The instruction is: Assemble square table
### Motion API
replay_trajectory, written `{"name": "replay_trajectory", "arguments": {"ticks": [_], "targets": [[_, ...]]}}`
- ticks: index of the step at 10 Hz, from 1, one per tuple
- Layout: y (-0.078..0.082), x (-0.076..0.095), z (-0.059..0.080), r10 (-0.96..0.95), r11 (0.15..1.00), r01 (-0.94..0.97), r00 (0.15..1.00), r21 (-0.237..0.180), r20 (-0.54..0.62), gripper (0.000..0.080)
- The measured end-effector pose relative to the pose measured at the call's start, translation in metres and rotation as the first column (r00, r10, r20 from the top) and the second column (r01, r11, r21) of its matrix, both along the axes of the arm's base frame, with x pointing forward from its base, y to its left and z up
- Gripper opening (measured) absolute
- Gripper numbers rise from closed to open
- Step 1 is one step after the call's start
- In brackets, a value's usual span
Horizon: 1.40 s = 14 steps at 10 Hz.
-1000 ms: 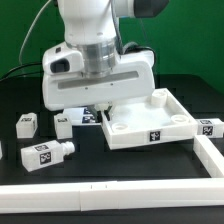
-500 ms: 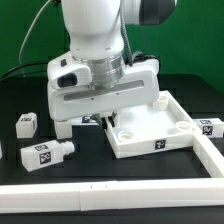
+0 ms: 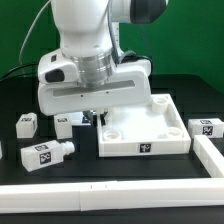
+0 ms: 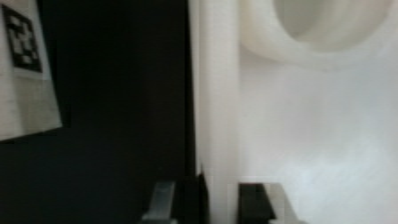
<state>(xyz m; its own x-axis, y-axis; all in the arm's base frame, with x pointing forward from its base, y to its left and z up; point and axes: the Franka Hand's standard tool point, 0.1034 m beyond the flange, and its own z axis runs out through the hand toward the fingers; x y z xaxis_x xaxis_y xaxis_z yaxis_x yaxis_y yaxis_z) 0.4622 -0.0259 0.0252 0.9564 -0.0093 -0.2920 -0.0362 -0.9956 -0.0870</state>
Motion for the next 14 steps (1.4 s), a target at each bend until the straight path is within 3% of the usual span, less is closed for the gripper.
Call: {"name": "replay_trajectory", "arguments": {"ticks": [3, 7, 8, 11, 14], "targets": [[0.008, 0.03, -0.004, -0.009, 1.0, 0.009, 1.0, -0.002, -0.01, 0.0054], [0.008, 0.026, -0.008, -0.009, 1.0, 0.009, 1.0, -0.002, -0.019, 0.0054], [0.007, 0.035, -0.012, -0.009, 1.0, 0.009, 1.0, -0.001, -0.025, 0.0054], [0.006, 0.096, -0.014, 0.036, 0.999, -0.036, 0.999, 0.008, 0.012, 0.0054], [0.004, 0.097, -0.015, 0.056, 0.998, -0.056, 0.998, 0.01, 0.025, 0.0054]]}}
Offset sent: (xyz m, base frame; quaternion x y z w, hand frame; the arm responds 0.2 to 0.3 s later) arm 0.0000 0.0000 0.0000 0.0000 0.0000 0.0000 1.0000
